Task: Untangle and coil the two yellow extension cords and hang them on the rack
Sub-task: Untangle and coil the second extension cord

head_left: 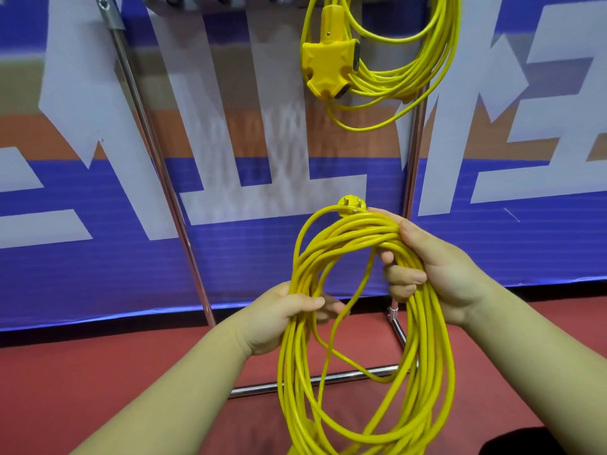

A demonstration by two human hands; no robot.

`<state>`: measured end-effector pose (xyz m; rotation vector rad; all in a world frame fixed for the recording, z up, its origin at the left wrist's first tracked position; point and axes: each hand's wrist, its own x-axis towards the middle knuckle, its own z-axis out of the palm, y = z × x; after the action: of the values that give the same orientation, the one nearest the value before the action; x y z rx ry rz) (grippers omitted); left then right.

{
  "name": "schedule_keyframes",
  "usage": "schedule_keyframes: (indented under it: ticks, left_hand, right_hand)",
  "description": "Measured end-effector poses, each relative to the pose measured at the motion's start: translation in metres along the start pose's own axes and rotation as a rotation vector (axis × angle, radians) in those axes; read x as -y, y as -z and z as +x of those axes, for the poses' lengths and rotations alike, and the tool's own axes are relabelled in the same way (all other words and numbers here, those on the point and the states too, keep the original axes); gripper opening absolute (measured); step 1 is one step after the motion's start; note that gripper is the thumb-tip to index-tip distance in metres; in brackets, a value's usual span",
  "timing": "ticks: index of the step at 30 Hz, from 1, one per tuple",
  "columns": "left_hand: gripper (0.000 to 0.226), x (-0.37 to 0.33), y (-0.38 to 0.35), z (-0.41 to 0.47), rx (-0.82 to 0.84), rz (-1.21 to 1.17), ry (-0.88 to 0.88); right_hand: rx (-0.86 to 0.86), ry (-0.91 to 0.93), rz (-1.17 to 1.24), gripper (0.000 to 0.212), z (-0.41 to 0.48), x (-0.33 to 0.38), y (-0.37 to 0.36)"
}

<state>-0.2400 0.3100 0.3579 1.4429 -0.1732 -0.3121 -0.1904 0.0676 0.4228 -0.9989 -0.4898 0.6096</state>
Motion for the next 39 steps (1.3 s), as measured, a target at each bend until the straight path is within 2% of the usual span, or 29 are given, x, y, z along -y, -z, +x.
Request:
schedule_keyframes:
  ticks: [2,4,8,12,14,18,22,26,29,32,36,39]
  left_hand:
    - [0.026,-0.002,-0.001,0.000,-0.030,-0.042,0.034]
    - [0.039,-0.006,0.000,-0.001,-0.035,-0.023,0.059]
    - [0.037,-0.017,0.010,-0.008,0.009,0.029,-0.013]
    - [0.081,-0.037,0.027,-0.024,0.000,-0.006,-0.105]
    - [0.091,-0.049,0.032,-0.033,0.012,-0.016,-0.163]
    - [0.080,-0.064,0.036,-0.050,-0.053,0.110,-0.206]
    - [0.047,-0.068,0.035,-0.061,-0.105,0.303,-0.201]
    - [0.039,-0.066,0.030,-0.062,-0.049,0.456,-0.157]
    - [0.036,-0.064,0.021,-0.058,0.016,0.522,-0.112]
    - [0.033,-0.063,0.016,-0.055,0.001,0.527,-0.113]
    - [0.031,-0.064,0.017,-0.056,-0.061,0.455,-0.123]
    - [0.034,-0.066,0.017,-0.055,-0.075,0.426,-0.134]
  right_hand:
    - [-0.001,0.011,-0.041,0.043,0.000,0.000,0.003]
    - [-0.016,0.027,-0.110,0.043,-0.001,0.000,0.007]
    - [-0.088,0.083,-0.303,0.043,-0.002,0.000,0.017]
    - [-0.155,0.139,-0.467,0.045,-0.002,-0.003,0.021]
    - [-0.149,0.139,-0.511,0.042,-0.002,-0.004,0.021]
    - [-0.068,0.048,-0.558,0.041,-0.002,-0.004,0.017]
    - [0.044,-0.094,-0.557,0.070,-0.004,-0.004,0.011]
    - [0.034,-0.030,-0.892,0.098,-0.002,-0.005,-0.007]
    - [0.063,0.006,-1.144,0.108,0.000,-0.012,-0.027]
    - [0.107,0.057,-1.263,0.099,0.004,-0.028,-0.038]
    - [0.070,0.114,-1.231,0.068,0.009,-0.037,-0.039]
    - [0.056,0.143,-1.183,0.061,0.013,-0.040,-0.038]
